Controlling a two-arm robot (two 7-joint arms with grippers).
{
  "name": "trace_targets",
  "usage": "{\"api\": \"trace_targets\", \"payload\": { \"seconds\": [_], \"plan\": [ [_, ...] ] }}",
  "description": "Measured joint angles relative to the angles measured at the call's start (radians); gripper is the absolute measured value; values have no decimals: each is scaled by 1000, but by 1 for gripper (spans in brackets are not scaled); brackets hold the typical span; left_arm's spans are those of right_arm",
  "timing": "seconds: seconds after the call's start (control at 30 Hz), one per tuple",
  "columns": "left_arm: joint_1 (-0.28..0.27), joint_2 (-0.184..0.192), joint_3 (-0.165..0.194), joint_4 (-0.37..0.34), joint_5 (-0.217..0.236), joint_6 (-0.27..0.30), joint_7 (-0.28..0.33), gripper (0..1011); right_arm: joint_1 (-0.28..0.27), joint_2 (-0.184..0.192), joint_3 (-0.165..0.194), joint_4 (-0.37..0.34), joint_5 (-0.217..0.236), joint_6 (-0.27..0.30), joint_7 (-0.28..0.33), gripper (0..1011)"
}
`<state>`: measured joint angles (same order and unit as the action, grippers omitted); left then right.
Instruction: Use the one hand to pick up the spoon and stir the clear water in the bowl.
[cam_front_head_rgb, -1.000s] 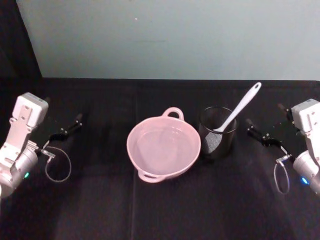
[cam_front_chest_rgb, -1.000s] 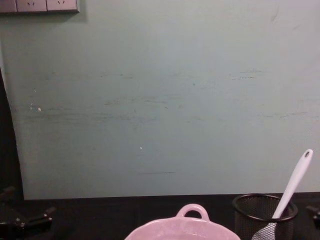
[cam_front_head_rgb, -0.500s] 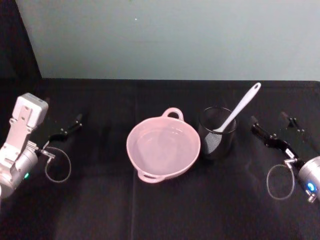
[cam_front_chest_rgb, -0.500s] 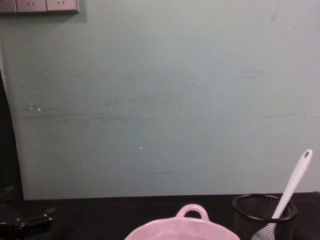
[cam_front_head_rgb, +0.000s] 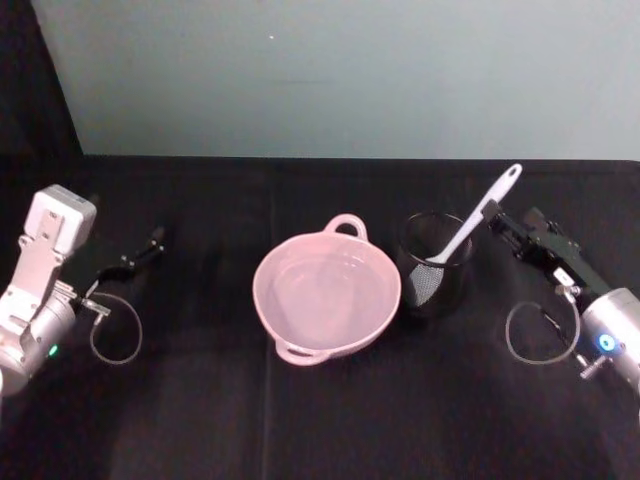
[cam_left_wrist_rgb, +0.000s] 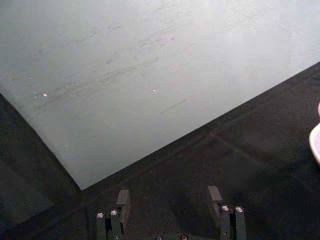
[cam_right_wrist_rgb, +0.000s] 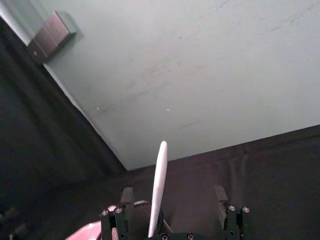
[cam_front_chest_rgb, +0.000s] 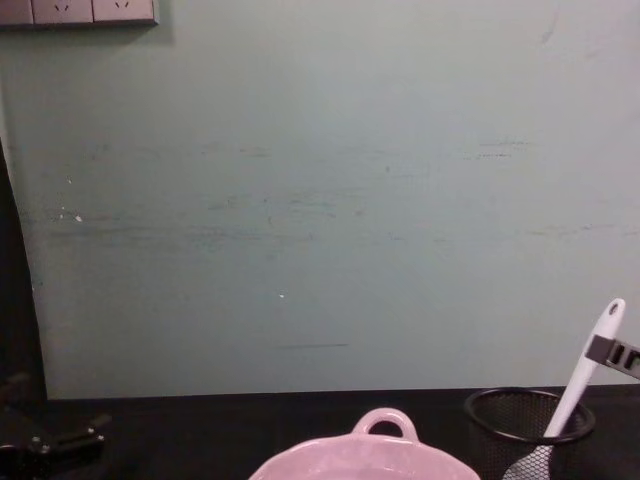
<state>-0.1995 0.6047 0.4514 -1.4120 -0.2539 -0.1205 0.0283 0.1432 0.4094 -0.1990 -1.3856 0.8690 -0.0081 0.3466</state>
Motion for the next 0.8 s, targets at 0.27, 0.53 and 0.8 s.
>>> {"api": "trace_targets", "payload": {
  "seconds": [0.27, 0.53, 0.8],
  "plan": [
    [0, 0, 0, 0, 0, 0, 0, 1011, 48, -40, 4, 64, 62, 10, 36, 1003],
    [0, 0, 0, 0, 0, 0, 0, 1011, 75, -61, 5, 99, 107, 10, 47, 1002],
    [0, 0, 0, 0, 0, 0, 0, 1011, 97, -71, 7, 113, 124, -3, 41, 1003]
  ]
}}
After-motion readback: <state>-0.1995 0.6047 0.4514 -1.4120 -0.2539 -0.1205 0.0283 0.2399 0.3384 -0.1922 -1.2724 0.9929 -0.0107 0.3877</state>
